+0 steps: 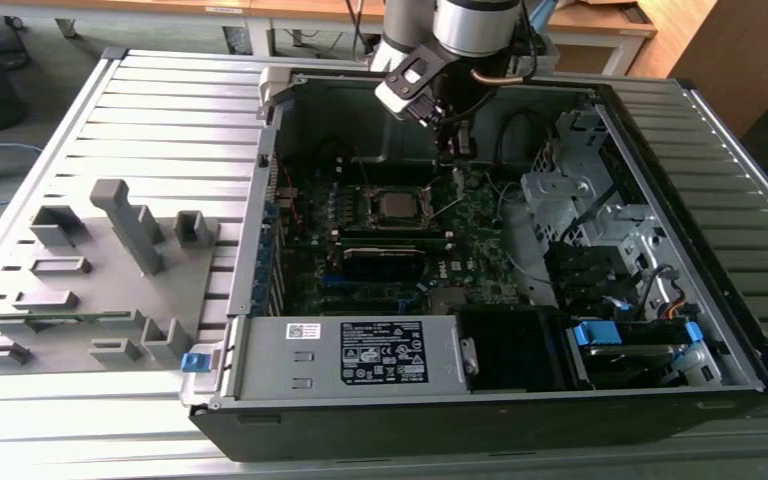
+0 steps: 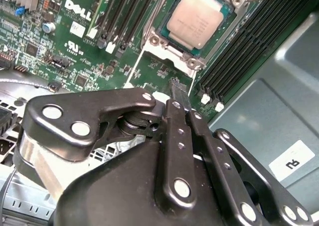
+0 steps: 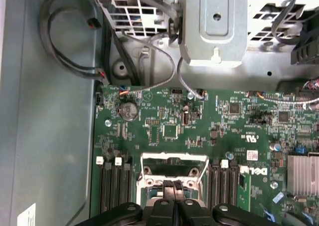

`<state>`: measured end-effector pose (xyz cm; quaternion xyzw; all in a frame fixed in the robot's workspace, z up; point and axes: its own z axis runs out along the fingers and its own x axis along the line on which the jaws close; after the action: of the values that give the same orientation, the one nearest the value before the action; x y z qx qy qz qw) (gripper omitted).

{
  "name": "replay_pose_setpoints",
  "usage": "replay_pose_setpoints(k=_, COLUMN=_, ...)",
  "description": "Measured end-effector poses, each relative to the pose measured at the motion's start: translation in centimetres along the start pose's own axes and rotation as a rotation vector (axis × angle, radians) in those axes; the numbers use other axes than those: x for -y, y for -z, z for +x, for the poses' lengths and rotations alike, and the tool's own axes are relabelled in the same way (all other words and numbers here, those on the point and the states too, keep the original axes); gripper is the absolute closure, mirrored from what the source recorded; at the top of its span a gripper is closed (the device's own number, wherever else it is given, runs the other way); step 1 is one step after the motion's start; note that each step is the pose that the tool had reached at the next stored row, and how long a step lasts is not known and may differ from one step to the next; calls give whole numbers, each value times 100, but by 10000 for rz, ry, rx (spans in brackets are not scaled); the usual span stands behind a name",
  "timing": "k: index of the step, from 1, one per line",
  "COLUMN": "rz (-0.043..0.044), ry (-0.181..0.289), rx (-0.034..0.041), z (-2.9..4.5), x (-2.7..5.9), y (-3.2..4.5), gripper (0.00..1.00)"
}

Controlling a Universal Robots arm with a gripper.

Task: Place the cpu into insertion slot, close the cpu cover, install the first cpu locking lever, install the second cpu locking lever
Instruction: 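Close the cpu cover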

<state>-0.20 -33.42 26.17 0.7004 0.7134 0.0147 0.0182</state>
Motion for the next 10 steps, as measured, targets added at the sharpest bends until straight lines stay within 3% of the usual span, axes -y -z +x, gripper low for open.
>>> replay_pose_setpoints(k=10, rz=0, ry=-1, rx=1, z=-2, x=-167, y=-10, gripper=89)
